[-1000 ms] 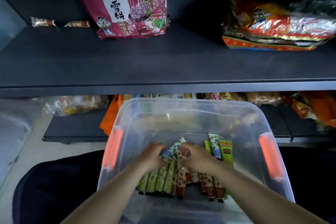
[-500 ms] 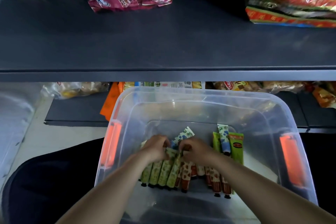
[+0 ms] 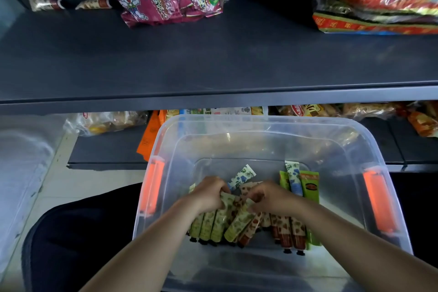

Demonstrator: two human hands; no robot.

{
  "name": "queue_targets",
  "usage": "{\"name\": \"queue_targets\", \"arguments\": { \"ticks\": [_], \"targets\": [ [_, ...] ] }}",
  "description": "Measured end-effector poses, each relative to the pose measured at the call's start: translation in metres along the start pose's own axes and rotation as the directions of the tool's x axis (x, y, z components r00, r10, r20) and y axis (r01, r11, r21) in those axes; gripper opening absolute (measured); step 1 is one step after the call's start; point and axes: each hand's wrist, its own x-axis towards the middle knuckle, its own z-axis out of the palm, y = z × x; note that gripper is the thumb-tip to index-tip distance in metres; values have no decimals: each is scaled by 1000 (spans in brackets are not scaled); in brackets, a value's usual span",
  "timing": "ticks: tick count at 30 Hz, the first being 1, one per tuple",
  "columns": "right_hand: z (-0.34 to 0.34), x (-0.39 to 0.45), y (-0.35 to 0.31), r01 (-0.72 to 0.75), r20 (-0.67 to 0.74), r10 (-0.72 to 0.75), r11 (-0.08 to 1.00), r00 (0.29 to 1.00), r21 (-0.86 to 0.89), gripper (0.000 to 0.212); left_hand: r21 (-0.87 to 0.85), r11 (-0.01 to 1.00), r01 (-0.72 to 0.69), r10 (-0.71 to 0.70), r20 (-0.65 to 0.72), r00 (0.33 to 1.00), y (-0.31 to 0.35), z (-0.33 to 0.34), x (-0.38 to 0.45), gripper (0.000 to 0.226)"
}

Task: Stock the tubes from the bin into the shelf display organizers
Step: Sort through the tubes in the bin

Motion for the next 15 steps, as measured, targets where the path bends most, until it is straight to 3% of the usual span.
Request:
{"name": "queue_targets", "arguments": {
  "ticks": [6,8,11,15],
  "targets": [
    [-11,-15,-7,-53,-72,52,999,996,-1,20,50,998,-49,48,3,999,7,-7,-12,38],
    [-15,-20,-8,-60,-101,62,998,993,22,9,50,997,-58,58,1,998,11,-10,-19,37],
    [-25,-30,-15,-71,-160,69,997,985,-6,32,37,997,-66,67,-26,997,18,-17,-31,33],
    [-39,-49,-38,-44,-209,34,998,977,-41,29,-21,997,-80,78,-82,994,28,-34,-43,31]
  ]
}}
